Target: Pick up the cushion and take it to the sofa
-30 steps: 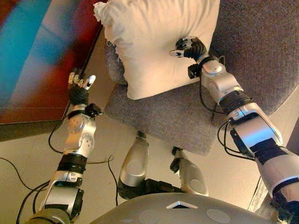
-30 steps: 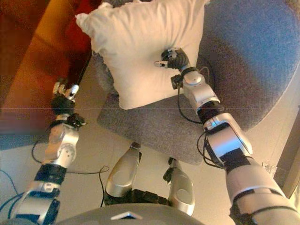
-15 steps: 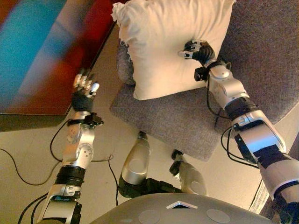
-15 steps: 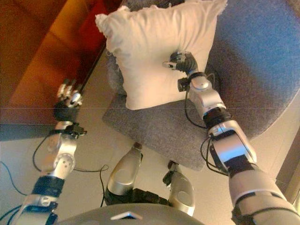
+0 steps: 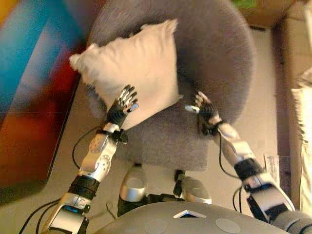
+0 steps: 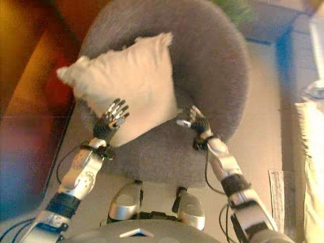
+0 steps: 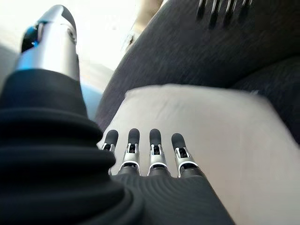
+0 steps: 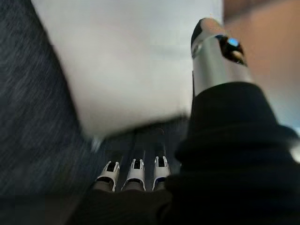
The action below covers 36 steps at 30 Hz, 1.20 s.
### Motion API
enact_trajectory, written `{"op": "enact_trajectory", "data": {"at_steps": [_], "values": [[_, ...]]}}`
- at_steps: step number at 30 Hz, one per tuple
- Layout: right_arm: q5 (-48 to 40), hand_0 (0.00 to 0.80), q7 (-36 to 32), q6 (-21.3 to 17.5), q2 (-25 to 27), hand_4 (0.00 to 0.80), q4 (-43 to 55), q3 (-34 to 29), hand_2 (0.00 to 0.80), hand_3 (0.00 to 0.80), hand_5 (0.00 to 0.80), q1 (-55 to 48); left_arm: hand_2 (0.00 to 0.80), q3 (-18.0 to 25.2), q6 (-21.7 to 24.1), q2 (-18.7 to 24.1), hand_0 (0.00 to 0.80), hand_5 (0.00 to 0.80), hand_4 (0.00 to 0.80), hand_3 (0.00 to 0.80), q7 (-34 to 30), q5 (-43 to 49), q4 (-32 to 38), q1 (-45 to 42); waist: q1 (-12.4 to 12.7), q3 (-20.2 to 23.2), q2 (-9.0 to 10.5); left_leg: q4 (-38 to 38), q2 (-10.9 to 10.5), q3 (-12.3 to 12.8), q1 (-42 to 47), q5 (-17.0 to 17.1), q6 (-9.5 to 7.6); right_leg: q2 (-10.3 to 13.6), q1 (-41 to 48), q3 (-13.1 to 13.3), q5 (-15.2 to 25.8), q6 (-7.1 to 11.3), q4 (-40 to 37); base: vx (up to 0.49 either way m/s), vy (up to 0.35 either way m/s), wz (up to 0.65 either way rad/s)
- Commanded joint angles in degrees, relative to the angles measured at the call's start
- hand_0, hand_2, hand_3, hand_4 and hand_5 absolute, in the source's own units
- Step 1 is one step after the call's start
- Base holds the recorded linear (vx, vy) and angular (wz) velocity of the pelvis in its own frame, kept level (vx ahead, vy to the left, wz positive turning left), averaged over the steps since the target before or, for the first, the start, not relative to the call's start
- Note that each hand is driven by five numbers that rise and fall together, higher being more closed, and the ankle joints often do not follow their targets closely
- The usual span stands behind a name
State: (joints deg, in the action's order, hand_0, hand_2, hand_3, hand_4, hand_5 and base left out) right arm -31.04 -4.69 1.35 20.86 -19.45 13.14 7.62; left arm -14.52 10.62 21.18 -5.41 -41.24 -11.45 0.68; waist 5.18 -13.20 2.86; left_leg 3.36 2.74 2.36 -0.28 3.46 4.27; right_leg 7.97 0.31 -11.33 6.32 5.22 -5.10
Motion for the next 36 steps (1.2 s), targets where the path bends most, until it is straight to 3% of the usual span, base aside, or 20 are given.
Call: {"op": "enact_trajectory", "data": {"at_steps": [1,4,10,14,18,21,23,29,36], "values": [[-0.4,0.000,-2.4,-4.1,-0.4,0.000,5.1,-2.8,0.000,0.000,0.000,-2.8,0.000,1.6,1.2,-2.0,0.000,0.000,0.000,0.000,-1.2,1.1,-1.8,-1.8,-0.8,4.7,-0.61,-1.5,-1.3,2.2,0.4,-1.4,-2.72,0.1,0.3,-0.3,0.1,1.20,2.0,0.055,-0.031,-0.19],[-1.9,0.000,-1.7,-4.6,-1.8,0.000,5.2,-6.0,0.000,0.000,0.000,-6.3,0.000,3.6,1.7,-2.6,0.000,0.000,0.000,0.000,-0.9,2.9,-2.0,-3.8,-2.3,5.5,-0.67,-1.4,-1.1,3.3,1.5,-1.7,-2.63,-0.4,0.9,0.4,-0.2,0.82,1.9,0.038,-0.026,-0.14],[-13.7,0.000,-3.3,-3.6,-7.1,0.000,5.0,-10.2,0.000,0.000,0.000,-12.7,0.000,6.7,3.0,-3.1,0.000,0.000,0.000,0.000,-0.4,3.3,-4.0,-8.5,-4.1,6.3,-1.17,-0.5,-1.1,4.7,2.9,-1.7,-2.60,-1.4,1.8,1.4,-0.5,0.44,1.2,0.022,-0.014,-0.09],[-12.4,0.000,-4.2,-5.7,-7.6,0.000,0.9,-10.3,0.000,0.000,0.000,-13.9,0.000,7.3,2.6,-3.0,0.000,0.000,0.000,0.000,0.2,5.3,-6.9,-10.0,-4.1,6.6,-1.62,0.4,-1.1,5.0,2.9,-1.3,-2.28,-1.8,1.9,1.2,-0.4,0.39,0.5,0.000,0.000,0.00],[-13.1,0.000,-1.3,-4.9,-7.0,0.000,-5.6,-10.5,0.000,0.000,0.000,-14.0,0.000,7.9,1.6,-3.9,0.000,0.000,0.000,0.000,0.8,6.0,-15.5,-11.7,-3.9,6.9,-1.80,0.2,-1.3,4.8,2.9,-1.1,-2.11,-1.8,2.1,0.7,-0.5,0.32,0.6,0.021,0.005,-0.05],[-12.2,0.000,-0.2,-6.1,-7.2,0.000,-14.2,-11.9,0.000,0.000,0.000,-12.4,0.000,8.6,3.9,-5.7,0.000,0.000,0.000,0.000,0.7,7.0,-25.6,-11.1,-3.4,7.3,-1.91,0.0,-1.4,4.6,3.0,-1.2,-2.05,-1.9,2.7,0.2,-0.7,0.18,0.6,0.062,0.004,-0.02],[-11.6,0.000,0.1,-5.7,-7.6,0.000,-15.5,-12.0,0.000,0.000,0.000,-11.9,0.000,9.2,4.0,-6.5,0.000,0.000,0.000,0.000,0.2,6.2,-28.3,-10.4,-3.2,7.3,-1.93,0.1,-1.4,4.3,3.2,-1.3,-2.14,-1.9,3.0,0.1,-0.9,0.09,0.6,0.058,0.002,0.00],[-7.2,0.000,-3.2,-7.3,-8.0,0.000,-12.4,-9.7,0.000,0.000,0.000,-14.1,0.000,9.6,5.7,-7.6,0.000,0.000,0.000,0.000,-5.9,2.4,-26.4,-12.0,-3.0,7.0,-2.05,-1.0,-1.7,3.8,2.8,-1.8,-2.36,-1.8,3.0,-0.1,-1.3,-0.07,1.3,0.013,0.002,0.00],[-6.9,0.000,-2.6,-6.3,-7.6,0.000,-16.3,-7.4,0.000,0.000,0.000,-12.9,0.000,7.4,4.0,-6.6,0.000,0.000,0.000,0.000,-3.2,3.5,-25.3,-10.7,-2.7,6.5,-2.33,-1.1,-1.9,2.9,2.9,-1.8,-2.54,-1.9,3.0,-0.1,-1.7,-0.32,1.8,0.002,0.004,0.04]]}}
